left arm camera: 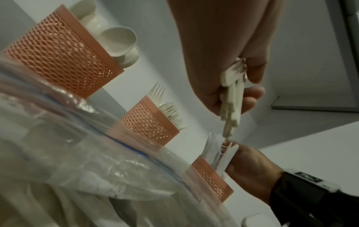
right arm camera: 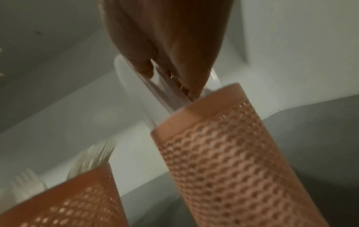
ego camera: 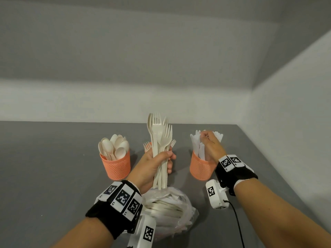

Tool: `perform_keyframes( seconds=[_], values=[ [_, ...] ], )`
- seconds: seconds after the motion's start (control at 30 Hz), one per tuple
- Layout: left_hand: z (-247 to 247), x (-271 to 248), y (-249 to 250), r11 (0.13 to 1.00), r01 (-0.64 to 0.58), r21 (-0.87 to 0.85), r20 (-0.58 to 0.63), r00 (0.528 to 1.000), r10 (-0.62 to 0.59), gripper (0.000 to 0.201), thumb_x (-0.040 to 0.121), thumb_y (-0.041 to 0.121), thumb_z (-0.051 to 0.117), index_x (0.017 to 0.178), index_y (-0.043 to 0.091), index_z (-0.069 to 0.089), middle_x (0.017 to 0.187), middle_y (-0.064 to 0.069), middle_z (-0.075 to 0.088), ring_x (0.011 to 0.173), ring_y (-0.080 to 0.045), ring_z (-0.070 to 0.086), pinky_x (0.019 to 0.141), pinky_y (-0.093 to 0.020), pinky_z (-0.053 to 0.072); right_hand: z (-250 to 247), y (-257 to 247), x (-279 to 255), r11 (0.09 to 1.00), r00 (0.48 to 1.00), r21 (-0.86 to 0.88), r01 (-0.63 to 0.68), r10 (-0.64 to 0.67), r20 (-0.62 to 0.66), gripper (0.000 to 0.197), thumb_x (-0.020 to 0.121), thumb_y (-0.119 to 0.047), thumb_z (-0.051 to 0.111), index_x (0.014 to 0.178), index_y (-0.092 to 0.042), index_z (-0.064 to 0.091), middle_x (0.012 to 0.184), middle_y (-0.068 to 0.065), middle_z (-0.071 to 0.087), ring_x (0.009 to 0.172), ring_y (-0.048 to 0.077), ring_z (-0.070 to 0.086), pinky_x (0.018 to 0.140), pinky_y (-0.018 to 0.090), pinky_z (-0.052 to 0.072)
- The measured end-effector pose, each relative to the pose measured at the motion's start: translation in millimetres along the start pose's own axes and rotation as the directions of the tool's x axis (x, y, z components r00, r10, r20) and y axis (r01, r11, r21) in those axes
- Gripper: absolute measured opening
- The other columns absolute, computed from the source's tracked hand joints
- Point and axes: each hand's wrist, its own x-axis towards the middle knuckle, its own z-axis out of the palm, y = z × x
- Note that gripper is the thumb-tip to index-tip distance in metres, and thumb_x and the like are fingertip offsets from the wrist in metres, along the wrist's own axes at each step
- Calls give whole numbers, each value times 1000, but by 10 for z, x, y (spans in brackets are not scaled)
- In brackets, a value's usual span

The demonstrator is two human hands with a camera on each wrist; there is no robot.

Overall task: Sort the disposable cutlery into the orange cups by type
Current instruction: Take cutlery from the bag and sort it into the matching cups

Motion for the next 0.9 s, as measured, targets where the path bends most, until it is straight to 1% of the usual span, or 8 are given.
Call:
perform_keyframes(
  seconds=[0.1,0.23,0.3,0.4,0.53,0.6,0.77,0.9],
  values=[
    [-24,1,17,1000,7,0,9,1000,-7,13,92,11,49,102,7,56,76,-4,61,54,-12,50,50,-23,46,-29,-177,-33,973,959,-12,231,-229,-167,31,94,-19,49,124,-11,44,112,3,49,103,14,48,98,30,40],
    [-51,9,23,999,20,27,-13,1000,-19,10,94,13,45,96,7,54,73,-4,57,54,-11,48,51,-22,45,91,-583,-282,889,878,-6,458,-454,-151,13,89,-10,56,102,-14,55,94,2,57,81,1,52,77,12,42],
    [-58,7,17,999,-6,35,-18,1000,7,8,94,11,47,96,9,55,73,-3,56,55,-10,48,52,-21,44,219,-715,-450,902,903,59,429,-429,1,1,87,-14,61,87,-14,60,79,-3,59,71,3,52,72,17,43],
    [-54,8,-3,994,-68,80,-52,996,73,20,94,14,48,113,8,54,76,-7,56,56,-10,48,51,-21,41,440,-750,-655,953,931,66,297,-304,200,21,80,-31,70,82,-10,63,68,-4,57,62,8,52,66,23,46],
    [-58,-2,-27,963,-131,234,-97,983,157,32,92,6,52,123,11,47,99,-9,66,65,0,60,58,-15,48,699,-726,-822,962,945,22,272,-271,182,22,82,-25,68,80,-4,60,60,-5,53,48,-1,48,53,12,42],
    [-87,-18,-23,945,-137,297,-105,979,174,35,89,3,55,121,11,48,91,-5,64,62,0,58,55,-18,45,772,-748,-861,967,950,14,254,-252,186,17,89,-18,56,81,-3,59,61,-4,54,46,-3,48,50,9,40],
    [-126,-98,35,939,-168,298,-116,971,211,33,90,33,53,115,13,58,82,-4,67,74,-12,63,62,-24,50,824,-813,-871,968,980,235,83,-122,156,22,89,-16,38,85,-2,54,85,23,63,80,30,62,76,47,53],
    [-201,-134,63,967,-144,209,-142,974,176,18,93,17,52,82,18,65,59,-4,51,49,-11,46,50,-25,40,674,-925,-817,831,994,556,23,-79,77,15,92,-7,31,86,-10,44,64,8,54,57,23,56,55,35,49]
  ],
)
